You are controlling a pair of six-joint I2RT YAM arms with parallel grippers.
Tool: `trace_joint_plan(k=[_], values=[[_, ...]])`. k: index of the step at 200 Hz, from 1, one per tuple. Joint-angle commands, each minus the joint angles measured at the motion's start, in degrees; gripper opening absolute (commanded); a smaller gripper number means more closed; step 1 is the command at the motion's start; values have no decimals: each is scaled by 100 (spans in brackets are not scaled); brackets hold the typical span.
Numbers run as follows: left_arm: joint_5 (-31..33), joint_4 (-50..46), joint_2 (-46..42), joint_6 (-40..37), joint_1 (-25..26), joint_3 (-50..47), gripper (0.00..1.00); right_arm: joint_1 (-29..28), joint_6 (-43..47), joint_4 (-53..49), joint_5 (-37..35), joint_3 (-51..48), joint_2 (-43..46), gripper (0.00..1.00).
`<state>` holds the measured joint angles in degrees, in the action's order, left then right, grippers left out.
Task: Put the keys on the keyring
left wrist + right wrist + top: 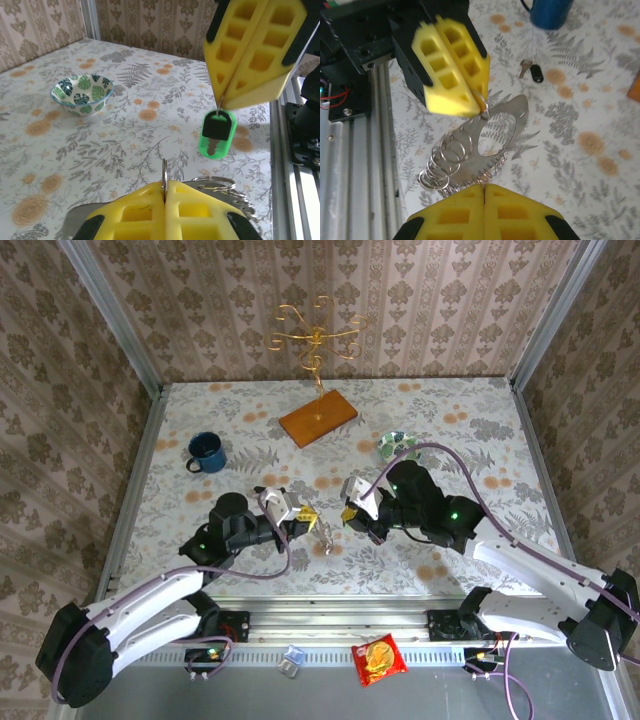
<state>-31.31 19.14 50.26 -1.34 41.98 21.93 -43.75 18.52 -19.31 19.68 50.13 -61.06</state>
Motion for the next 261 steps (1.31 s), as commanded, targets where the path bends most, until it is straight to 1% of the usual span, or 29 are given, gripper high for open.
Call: trace_joint_plan(k=[1, 26, 67, 97, 125, 177, 232, 261], values=[[-169, 176, 62, 308, 97, 341, 0, -8, 731, 443, -237, -100, 134, 0], [-62, 39, 186, 472, 184, 399, 0, -6, 924, 505, -74, -5, -12, 0], [27, -194, 283, 727, 230, 555, 0, -64, 1313, 582, -281, -18, -152, 0], [60, -257, 334, 848, 264, 584, 0, -82, 1378, 594, -104, -20, -220, 0], [89, -307, 381, 898, 328, 576, 0, -100, 1398, 604, -98, -32, -308, 0], [142, -184, 499, 958, 364, 593, 0, -183, 1518, 687, -212, -74, -463, 0], [290, -344, 625, 881, 443, 662, 0, -246, 1608, 630, -366, -130, -512, 0], [262, -354, 619, 879, 469, 667, 0, -321, 1682, 645, -634, -124, -581, 0]])
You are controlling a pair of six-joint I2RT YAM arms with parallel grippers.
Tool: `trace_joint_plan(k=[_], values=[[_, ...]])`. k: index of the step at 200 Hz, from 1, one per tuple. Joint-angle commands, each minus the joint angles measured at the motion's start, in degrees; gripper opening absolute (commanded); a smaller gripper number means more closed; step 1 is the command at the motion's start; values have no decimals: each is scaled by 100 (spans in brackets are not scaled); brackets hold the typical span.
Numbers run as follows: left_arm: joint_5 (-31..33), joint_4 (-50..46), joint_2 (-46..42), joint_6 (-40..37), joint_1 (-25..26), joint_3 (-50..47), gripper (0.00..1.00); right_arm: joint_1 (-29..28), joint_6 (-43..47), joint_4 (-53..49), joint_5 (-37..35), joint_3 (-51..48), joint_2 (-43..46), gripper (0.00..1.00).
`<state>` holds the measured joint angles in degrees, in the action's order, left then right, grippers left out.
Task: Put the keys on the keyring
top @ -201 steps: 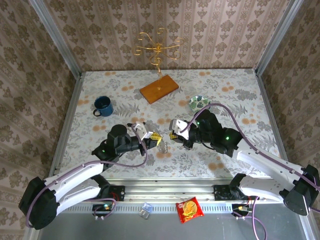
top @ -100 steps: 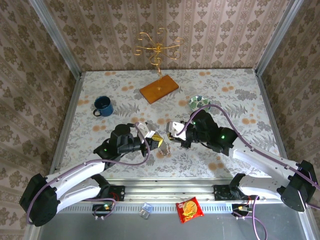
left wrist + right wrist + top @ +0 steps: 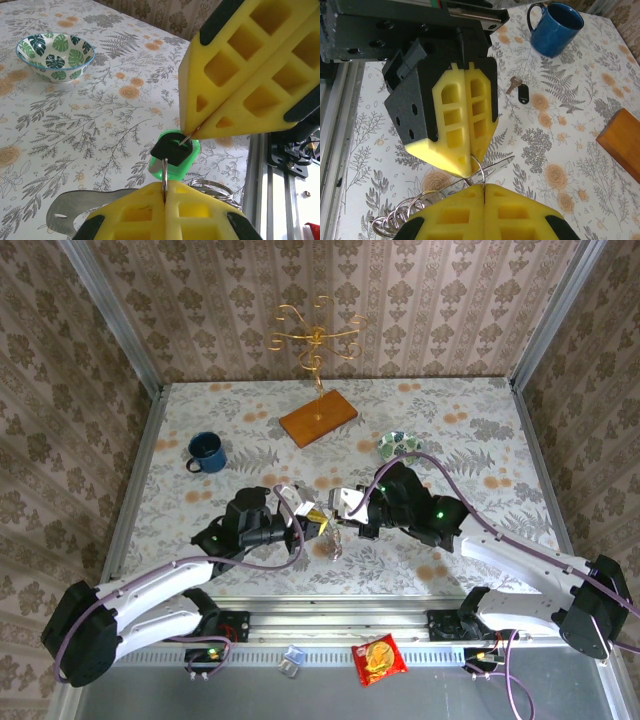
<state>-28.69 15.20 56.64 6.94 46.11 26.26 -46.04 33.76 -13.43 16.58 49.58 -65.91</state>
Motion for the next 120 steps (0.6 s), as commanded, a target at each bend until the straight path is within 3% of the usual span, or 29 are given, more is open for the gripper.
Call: trace_joint_plan(k=[1, 120], values=[[-3, 38, -21, 48, 56, 228, 0, -95, 158, 58, -340, -70, -101, 0], [-10, -7, -48, -43, 85, 226, 0, -172, 140, 137, -489, -45, -149, 0]])
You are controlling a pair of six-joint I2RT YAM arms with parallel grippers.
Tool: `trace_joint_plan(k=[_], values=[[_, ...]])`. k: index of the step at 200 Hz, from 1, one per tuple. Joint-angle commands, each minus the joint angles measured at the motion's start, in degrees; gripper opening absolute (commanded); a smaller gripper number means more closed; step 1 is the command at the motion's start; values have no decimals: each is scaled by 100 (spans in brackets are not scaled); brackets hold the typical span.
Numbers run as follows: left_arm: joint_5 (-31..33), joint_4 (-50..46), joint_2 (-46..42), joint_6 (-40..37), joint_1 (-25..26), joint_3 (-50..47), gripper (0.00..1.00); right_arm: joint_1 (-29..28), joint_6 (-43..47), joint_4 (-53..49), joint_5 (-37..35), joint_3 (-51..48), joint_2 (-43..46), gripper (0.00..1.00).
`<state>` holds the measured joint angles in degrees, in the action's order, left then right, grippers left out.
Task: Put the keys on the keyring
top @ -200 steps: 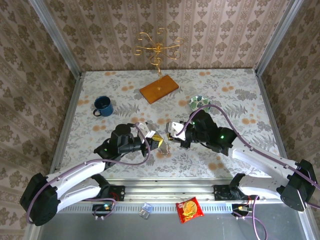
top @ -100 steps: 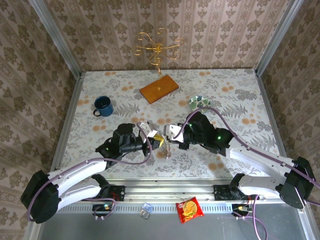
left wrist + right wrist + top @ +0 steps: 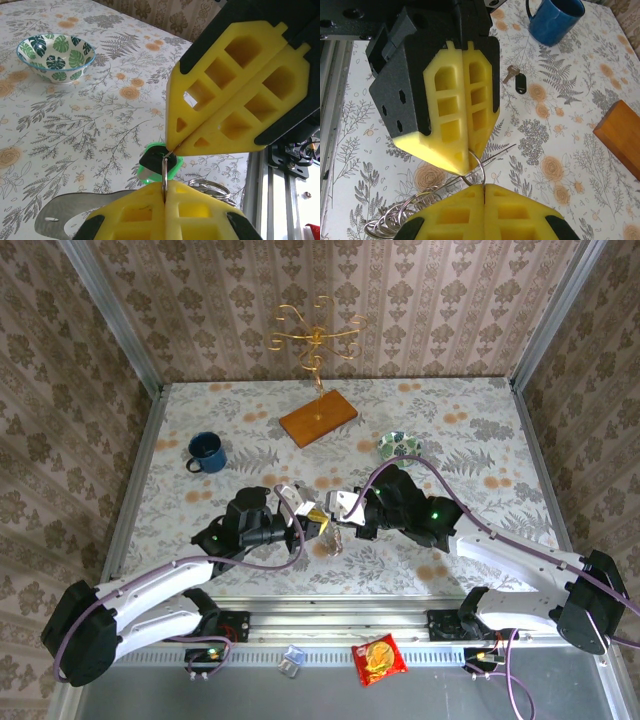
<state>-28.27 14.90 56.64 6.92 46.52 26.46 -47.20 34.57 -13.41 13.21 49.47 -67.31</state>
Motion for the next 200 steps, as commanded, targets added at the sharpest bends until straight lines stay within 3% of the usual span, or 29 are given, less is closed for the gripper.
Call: trace_joint_plan(k=[1, 110, 200], values=[[-49, 23, -48, -37, 47, 208, 0, -59, 63, 136, -148, -34, -10, 0], [-78, 41, -56, -35, 50, 228, 0, -181, 68, 111, -92, -12, -123, 0], [16, 231, -48, 42, 50, 219, 0, -201, 43, -115, 479, 39, -160, 0]])
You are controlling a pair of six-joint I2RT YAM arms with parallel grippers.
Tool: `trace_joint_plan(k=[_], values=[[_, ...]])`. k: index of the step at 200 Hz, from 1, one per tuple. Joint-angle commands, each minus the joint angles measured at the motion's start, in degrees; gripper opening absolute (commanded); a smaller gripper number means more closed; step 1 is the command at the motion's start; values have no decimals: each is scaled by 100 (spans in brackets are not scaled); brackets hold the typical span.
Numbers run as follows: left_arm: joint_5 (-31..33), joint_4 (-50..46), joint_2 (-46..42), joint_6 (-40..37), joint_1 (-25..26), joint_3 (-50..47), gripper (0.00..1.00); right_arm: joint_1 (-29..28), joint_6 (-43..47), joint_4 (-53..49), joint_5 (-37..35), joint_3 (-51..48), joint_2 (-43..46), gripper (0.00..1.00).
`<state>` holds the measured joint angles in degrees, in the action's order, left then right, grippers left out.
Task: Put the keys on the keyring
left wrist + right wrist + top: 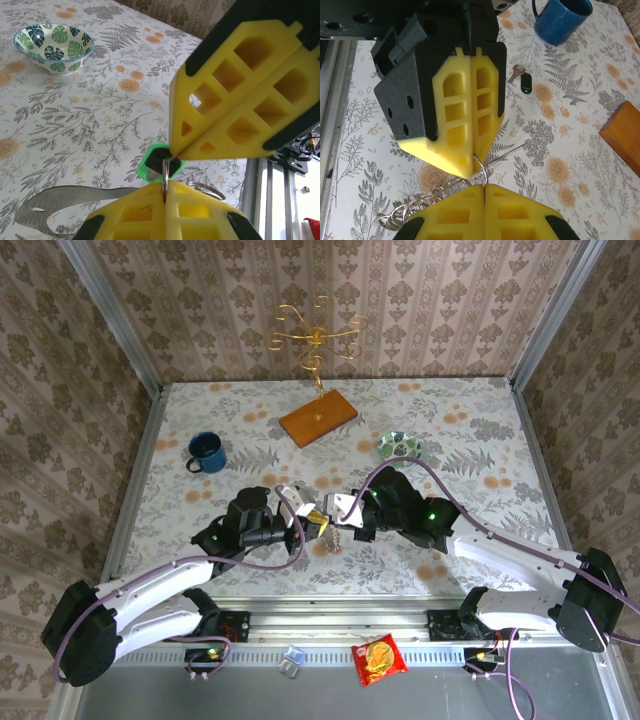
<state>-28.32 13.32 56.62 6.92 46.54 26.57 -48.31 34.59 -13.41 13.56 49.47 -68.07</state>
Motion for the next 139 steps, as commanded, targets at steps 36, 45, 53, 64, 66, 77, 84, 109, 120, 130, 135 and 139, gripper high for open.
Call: trace_joint_plan(k=[36, 45, 53, 64, 66, 77, 84, 109, 120, 130, 135, 139], values=[[151, 363, -68, 115, 48, 237, 0, -85, 54, -171, 464, 44, -101, 0], [142, 399, -79, 142, 48, 227, 0, -83, 48, -166, 444, 45, -109, 0], [133, 448, -88, 150, 47, 208, 0, -90, 48, -154, 432, 36, -110, 0], [155, 504, -90, 168, 48, 191, 0, -85, 42, -110, 407, 20, -104, 0], [158, 515, -90, 176, 48, 187, 0, -89, 40, -105, 407, 19, -97, 0], [182, 583, -76, 187, 48, 182, 0, -91, 23, -83, 382, 10, -79, 0], [196, 631, -76, 193, 48, 174, 0, -92, 16, -92, 375, 1, -53, 1], [260, 872, -72, 248, 46, 135, 0, -95, -32, -91, 383, -77, 90, 19], [291, 973, -52, 275, 48, 114, 0, -89, -65, -113, 398, -124, 180, 27], [292, 1046, -45, 284, 48, 105, 0, -89, -115, -133, 410, -169, 284, 31], [296, 1078, -33, 276, 43, 99, 0, -77, -155, -140, 432, -196, 339, 31], [284, 1107, -30, 275, 47, 88, 0, -60, -197, -138, 438, -205, 392, 32]])
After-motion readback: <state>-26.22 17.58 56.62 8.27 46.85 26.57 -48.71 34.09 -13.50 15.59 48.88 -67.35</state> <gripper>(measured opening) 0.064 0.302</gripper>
